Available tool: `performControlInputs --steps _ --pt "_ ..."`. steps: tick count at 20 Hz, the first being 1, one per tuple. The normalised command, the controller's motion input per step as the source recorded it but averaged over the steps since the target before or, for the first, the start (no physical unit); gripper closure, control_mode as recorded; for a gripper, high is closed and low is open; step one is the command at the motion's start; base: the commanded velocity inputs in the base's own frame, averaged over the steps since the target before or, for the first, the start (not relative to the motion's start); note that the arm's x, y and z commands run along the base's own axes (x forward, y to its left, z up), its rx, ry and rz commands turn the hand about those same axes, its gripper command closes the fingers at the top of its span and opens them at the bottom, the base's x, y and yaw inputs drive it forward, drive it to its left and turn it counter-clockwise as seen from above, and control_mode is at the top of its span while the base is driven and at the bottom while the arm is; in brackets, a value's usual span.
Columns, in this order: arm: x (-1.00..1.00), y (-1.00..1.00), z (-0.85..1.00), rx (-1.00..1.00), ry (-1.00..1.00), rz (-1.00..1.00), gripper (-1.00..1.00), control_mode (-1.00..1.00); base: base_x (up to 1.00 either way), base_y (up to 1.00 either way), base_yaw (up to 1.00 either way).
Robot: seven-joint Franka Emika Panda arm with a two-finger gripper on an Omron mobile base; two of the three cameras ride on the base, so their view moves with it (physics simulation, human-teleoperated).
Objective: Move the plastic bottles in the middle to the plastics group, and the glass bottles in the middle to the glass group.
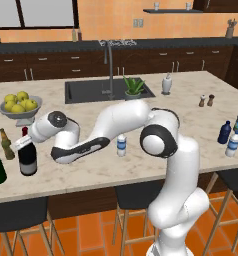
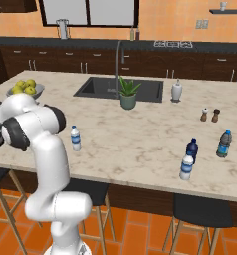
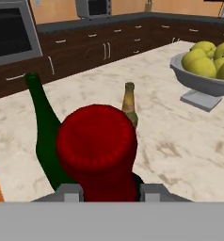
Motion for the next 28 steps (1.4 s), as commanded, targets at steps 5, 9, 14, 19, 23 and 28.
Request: performControlInputs --steps 5,9,14,19,23,28 --pt "0.42 0.31 0.08 0.0 0.0 0.0 1.0 -1.0 0.0 0.0 0.0" --pt "0.06 0.23 0.04 0.0 0.0 0.0 1.0 -1.0 0.0 0.0 0.0" --pt "0.12 0.0 -0.15 0.0 0.0 0.0 1.0 -1.0 0.0 0.0 0.0" --pt "0.21 0.0 -0.35 -0.02 0.0 0.0 1.0 -1.0 0.0 0.0 0.0" --pt "0.07 0.0 -0.34 -0.01 0.0 0.0 1.0 -1.0 0.0 0.0 0.0" --pt "0.0 0.0 0.0 0.0 0.0 0.0 -1.0 -1.0 0.0 0.0 0.0"
